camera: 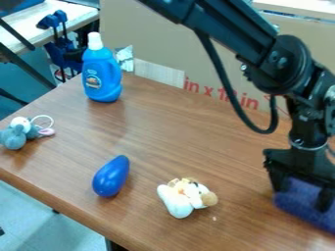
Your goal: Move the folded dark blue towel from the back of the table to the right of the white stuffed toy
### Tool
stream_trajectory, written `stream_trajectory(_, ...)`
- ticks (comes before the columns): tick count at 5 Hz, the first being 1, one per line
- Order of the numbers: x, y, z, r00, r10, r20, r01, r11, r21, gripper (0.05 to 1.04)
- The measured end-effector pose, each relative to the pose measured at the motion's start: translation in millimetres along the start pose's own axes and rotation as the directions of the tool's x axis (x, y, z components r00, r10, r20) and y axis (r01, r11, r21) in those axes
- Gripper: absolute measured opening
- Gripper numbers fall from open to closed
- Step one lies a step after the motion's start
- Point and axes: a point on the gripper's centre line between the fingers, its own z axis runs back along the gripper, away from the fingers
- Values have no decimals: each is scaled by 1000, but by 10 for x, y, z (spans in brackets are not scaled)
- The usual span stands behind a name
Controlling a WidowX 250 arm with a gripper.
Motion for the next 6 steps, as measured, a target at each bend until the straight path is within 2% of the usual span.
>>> stream_trajectory(1, -134, 330, 109, 993, 122, -8, -121, 992, 40, 1011)
stream_trajectory(3, -210, 618, 185, 979, 202, -11, -201, 978, 54, 1010)
stream_trajectory(4, -141, 684, 333, 976, 208, 58, -209, 978, -3, 1010)
stream_trajectory(5, 7, 654, 575, 971, 186, 152, -178, 982, -67, 1007)
stream_trajectory(6, -27, 655, 804, 958, 186, 218, -171, 981, -90, 1007)
